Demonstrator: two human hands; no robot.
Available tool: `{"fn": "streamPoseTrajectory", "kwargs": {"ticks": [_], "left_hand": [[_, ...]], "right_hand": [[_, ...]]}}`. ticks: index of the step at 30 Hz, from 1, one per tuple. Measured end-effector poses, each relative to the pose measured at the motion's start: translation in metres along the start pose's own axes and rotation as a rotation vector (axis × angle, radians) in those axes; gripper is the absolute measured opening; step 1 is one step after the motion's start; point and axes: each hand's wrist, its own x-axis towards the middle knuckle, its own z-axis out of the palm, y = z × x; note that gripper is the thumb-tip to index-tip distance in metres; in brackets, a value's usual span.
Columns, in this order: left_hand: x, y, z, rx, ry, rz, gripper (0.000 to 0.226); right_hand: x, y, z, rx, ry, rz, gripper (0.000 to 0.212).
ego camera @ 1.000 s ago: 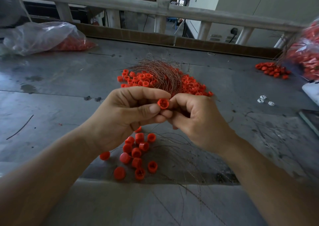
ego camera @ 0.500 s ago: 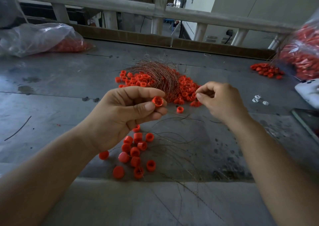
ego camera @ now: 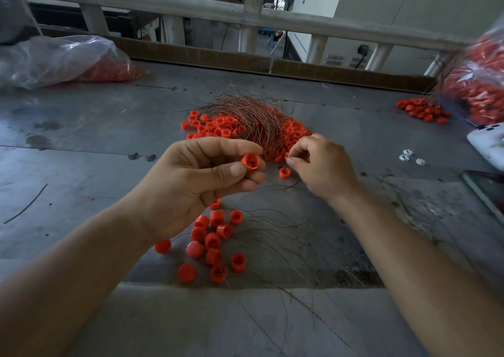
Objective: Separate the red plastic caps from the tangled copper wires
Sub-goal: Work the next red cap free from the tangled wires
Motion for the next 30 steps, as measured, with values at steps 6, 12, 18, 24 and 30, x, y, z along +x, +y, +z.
{"fn": "streamPoseTrajectory", "kwargs": {"ticks": [6, 12, 18, 24, 30], "left_hand": [[0.0, -0.001, 0.0, 0.025, 0.015, -0.008, 0.025], [-0.001, -0.001, 0.002, 0.114, 0.03, -0.043, 0.028], [0.0, 0.0, 0.004, 0.141, 0.05, -0.044, 0.027], [0.001, 0.001, 0.003, 0.158, 0.078, -0.038, 0.025], [0.001, 0.001, 0.004, 0.201, 0.139, -0.005, 0.02]], "right_hand": [[-0.003, 0.0, -0.023, 0.403, 0.058, 0.134, 0.024], [-0.014, -0.023, -0.038, 1.001, -0.11, 0.127, 0.021], [-0.026, -0.041, -0.04, 1.081, -0.242, 0.065, 0.013], [-0.03, -0.049, -0.039, 1.091, -0.253, 0.002, 0.023], [-0.033, -0.054, -0.033, 0.947, -0.204, -0.134, 0.02]]}}
